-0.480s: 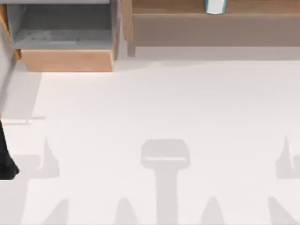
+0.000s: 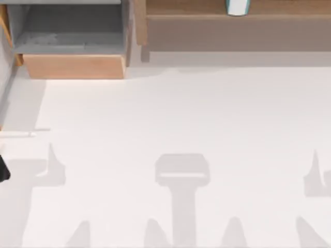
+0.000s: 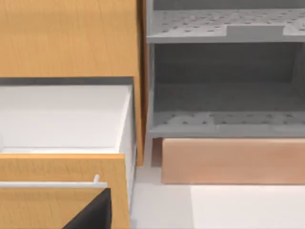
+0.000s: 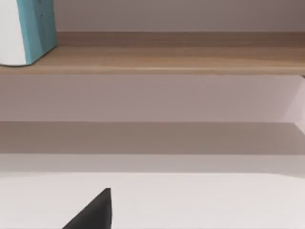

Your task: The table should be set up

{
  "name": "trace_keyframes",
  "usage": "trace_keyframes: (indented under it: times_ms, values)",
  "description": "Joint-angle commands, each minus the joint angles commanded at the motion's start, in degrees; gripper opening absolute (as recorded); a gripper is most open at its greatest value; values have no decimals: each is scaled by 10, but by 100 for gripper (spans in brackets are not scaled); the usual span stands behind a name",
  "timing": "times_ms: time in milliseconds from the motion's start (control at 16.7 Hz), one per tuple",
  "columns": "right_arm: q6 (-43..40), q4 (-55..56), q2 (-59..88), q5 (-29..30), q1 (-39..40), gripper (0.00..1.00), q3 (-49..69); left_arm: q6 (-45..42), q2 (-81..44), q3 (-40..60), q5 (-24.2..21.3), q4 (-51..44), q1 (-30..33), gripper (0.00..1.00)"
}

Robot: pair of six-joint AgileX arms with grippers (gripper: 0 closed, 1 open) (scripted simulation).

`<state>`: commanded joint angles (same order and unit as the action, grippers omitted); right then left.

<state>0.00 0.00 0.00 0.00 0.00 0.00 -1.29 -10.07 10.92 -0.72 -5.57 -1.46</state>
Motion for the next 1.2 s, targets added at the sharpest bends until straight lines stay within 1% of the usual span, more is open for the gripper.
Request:
trace_keyframes:
  times_ms: [180, 360, 900, 1200]
  values:
    - [0, 0, 0, 0, 0, 100, 0, -16, -114, 115, -5, -64, -19, 100]
    - [0, 0, 0, 0, 0, 100, 0, -37, -260, 258, -10, -146, -44, 100]
    - [0, 0, 0, 0, 0, 100, 0, -120, -797, 759, -18, -439, -128, 100]
    - [0, 0, 0, 0, 0, 100, 0, -168, -1085, 1027, -20, -591, -164, 100]
